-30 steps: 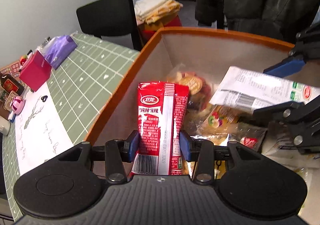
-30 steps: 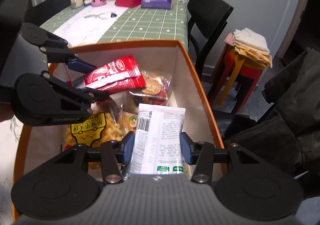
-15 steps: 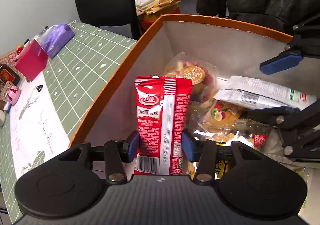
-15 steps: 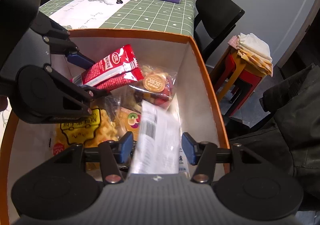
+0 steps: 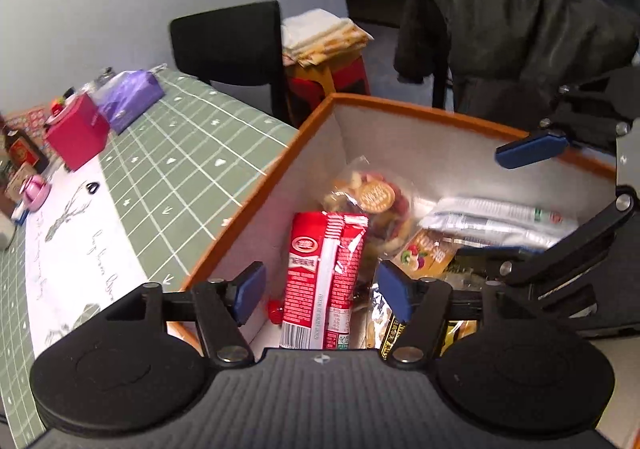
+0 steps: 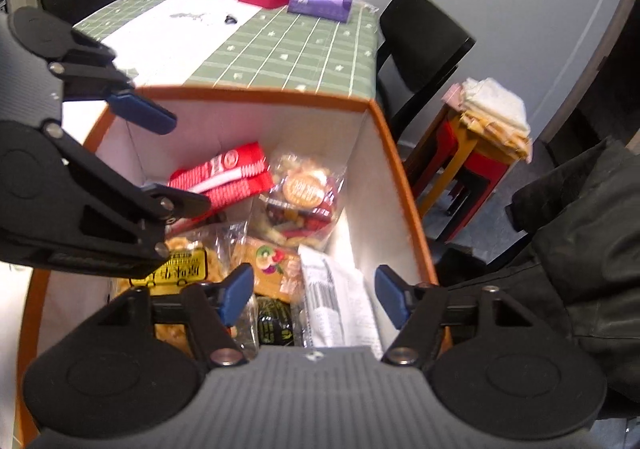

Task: Organize snacks

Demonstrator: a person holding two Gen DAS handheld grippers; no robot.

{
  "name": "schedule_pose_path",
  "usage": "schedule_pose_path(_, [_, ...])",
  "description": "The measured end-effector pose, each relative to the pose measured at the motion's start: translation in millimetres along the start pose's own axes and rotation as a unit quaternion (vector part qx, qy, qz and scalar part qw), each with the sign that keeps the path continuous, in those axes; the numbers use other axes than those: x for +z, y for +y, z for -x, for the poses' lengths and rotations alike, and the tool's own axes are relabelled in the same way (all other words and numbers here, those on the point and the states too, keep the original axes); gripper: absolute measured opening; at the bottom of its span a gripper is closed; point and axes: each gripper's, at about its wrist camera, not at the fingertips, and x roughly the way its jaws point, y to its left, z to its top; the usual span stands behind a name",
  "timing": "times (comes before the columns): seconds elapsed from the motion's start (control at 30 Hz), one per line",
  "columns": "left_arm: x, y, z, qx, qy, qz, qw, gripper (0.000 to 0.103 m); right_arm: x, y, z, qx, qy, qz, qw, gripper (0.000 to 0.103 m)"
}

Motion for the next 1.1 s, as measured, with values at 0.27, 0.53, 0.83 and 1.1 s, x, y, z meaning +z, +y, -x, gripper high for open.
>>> schedule_pose_path(0.27, [-3,11,45,0.041,-0.029,0.072,0.9961,0.089,-2,-4,47,-0.035,-0.051,-0.075,0.995,0.100])
schedule_pose_path(0.53, [-25,8,92,0.056,-0.092,0.122,0.9867,0.099,-31,-6,104,-0.056,-0.118,-0.196,0.972,0.100])
schedule_pose_path(0.83, [-67,-12,106,0.063,-0.089,0.178,0.9780,0.099,-72,22,147,-0.105,-0.157,-0.211,0.959,0.100])
schedule_pose_path(1.1, [-107,-29,100,0.050,-0.072,0.199,0.9761,0.099,-107,45,145,-0.094,-0.135,-0.227,0.960,0.100])
